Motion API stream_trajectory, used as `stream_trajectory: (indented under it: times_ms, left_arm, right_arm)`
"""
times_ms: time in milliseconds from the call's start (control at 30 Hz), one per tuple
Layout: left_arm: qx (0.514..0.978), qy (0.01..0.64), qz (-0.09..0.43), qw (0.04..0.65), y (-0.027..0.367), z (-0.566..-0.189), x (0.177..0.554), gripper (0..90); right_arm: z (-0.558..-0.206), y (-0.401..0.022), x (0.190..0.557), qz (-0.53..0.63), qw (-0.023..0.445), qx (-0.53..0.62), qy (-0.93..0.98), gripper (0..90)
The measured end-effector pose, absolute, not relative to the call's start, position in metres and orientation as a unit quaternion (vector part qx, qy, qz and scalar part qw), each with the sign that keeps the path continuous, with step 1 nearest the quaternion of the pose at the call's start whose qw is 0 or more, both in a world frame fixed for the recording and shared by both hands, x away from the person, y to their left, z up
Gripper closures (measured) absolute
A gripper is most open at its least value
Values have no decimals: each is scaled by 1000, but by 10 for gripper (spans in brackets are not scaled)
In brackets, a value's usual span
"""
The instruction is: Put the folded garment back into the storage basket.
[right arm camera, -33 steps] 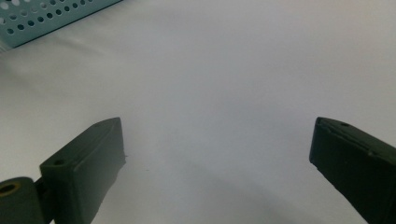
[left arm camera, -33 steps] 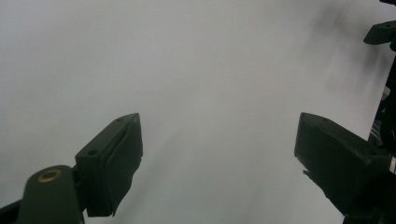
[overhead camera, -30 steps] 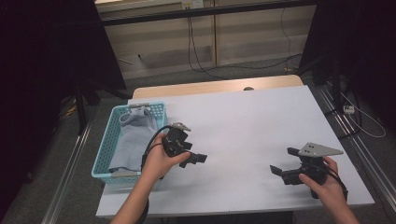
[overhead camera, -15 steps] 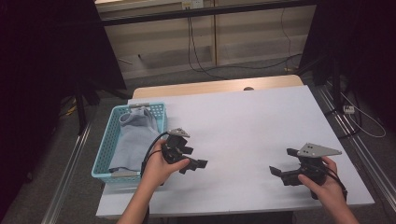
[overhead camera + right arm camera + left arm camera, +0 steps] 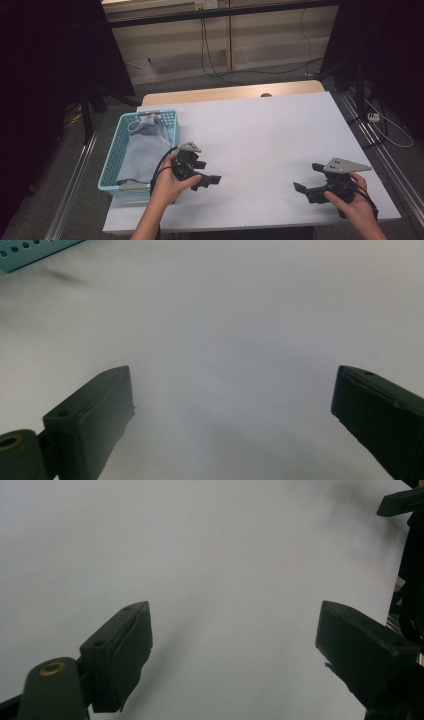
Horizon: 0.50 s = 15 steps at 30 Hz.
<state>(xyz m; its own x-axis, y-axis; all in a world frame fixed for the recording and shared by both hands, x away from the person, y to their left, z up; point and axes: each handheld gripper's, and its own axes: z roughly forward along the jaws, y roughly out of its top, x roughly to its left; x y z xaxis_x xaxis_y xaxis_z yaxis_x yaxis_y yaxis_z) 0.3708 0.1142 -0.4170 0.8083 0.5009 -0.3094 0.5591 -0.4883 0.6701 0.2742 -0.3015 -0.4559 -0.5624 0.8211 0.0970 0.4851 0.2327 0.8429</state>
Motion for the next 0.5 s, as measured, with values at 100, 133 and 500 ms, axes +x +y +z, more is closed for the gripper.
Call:
stream_trajectory:
  times_ms: [100, 133, 500]
  left_arm:
    - [861, 305, -35, 405, 116, -419, 370, 152]
    - [860, 306, -35, 407, 117, -419, 370, 152]
    - [860, 301, -27, 412, 121, -424, 366, 149]
  right_arm:
    - [-457, -301, 274, 446, 188, 426, 764, 33]
    - [-456, -300, 274, 446, 188, 426, 764, 33]
    - [-454, -301, 272, 450, 191, 421, 764, 33]
